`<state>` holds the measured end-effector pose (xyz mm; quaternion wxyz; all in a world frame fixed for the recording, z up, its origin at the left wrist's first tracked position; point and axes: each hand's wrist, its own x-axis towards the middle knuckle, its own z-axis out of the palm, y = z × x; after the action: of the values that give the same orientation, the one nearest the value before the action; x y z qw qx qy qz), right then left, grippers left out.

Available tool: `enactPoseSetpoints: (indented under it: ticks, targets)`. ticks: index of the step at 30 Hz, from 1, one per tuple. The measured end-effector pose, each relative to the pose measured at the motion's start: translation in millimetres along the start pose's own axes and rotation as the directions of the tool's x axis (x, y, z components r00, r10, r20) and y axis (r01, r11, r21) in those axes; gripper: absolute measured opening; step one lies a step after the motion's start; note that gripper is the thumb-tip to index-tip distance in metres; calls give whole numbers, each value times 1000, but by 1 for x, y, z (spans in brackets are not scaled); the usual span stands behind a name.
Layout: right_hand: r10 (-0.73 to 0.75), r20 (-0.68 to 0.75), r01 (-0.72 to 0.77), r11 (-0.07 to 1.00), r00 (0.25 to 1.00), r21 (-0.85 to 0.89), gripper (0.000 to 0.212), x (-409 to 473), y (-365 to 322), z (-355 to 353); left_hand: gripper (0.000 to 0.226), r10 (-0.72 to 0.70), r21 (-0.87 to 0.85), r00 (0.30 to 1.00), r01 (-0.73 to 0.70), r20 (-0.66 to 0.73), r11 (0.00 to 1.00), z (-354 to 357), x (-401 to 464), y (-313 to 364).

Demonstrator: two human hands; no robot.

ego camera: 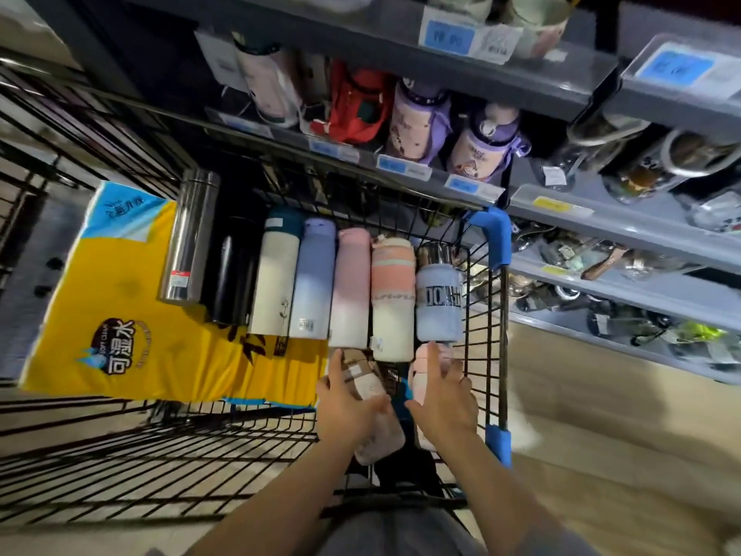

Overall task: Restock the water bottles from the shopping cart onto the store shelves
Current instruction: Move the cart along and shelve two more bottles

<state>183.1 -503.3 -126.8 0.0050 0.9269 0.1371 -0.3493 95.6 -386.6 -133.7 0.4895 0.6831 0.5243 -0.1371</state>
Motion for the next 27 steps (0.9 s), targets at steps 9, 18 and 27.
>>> enactPoseSetpoints:
  ticks: [9,18,27]
  targets:
    - [86,-50,-81,993,995,91,121,6,2,9,104,157,57,983,-152,-98,987,-48,-1,-6]
    - [79,-80,-65,984,994,164,110,5,3,18,104,216,66,966,-209,-139,976,-66,1,-11]
    - [26,-136,11,964,990,267,116,1,1,17,105,266,83,956,-257,-121,963,-69,-2,-8]
